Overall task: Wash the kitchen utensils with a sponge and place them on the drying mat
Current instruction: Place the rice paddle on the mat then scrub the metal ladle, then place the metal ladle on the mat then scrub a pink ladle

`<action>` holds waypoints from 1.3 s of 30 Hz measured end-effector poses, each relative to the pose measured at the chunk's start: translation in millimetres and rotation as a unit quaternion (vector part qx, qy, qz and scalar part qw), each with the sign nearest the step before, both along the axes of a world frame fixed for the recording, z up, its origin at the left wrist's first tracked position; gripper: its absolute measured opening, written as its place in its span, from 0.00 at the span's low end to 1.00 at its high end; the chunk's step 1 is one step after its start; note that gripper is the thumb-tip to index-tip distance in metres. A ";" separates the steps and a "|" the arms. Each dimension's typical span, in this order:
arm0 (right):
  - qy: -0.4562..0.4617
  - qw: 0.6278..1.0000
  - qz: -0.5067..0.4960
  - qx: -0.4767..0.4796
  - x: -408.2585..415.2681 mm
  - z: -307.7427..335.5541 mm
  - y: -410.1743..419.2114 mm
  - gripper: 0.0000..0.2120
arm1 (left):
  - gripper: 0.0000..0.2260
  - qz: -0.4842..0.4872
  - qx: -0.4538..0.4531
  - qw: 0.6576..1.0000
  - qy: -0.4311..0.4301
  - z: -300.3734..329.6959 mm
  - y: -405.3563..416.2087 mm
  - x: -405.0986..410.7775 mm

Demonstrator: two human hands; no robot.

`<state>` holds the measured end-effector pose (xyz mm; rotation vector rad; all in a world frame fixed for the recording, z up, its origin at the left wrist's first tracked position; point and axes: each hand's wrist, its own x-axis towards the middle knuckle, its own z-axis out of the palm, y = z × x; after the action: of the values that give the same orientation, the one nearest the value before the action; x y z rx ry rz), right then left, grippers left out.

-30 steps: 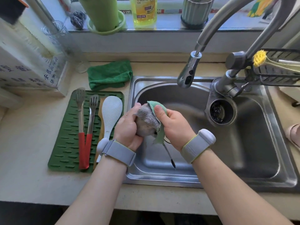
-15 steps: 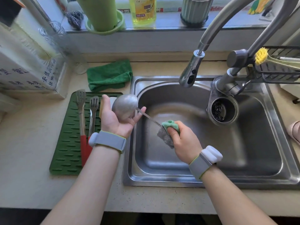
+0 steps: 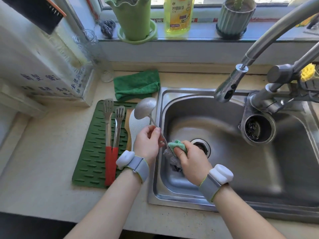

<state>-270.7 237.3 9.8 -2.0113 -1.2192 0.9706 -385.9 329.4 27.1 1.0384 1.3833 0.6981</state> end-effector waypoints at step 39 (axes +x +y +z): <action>0.059 0.996 -0.060 -0.011 -52.4 -5.9 50.5 0.07 | 0.03 -0.121 0.154 0.931 0.308 -13.4 8.7 -70.9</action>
<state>-323.2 287.8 3.9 -1.9884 -1.0180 1.0320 -456.8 338.0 13.6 1.7509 1.6605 0.4221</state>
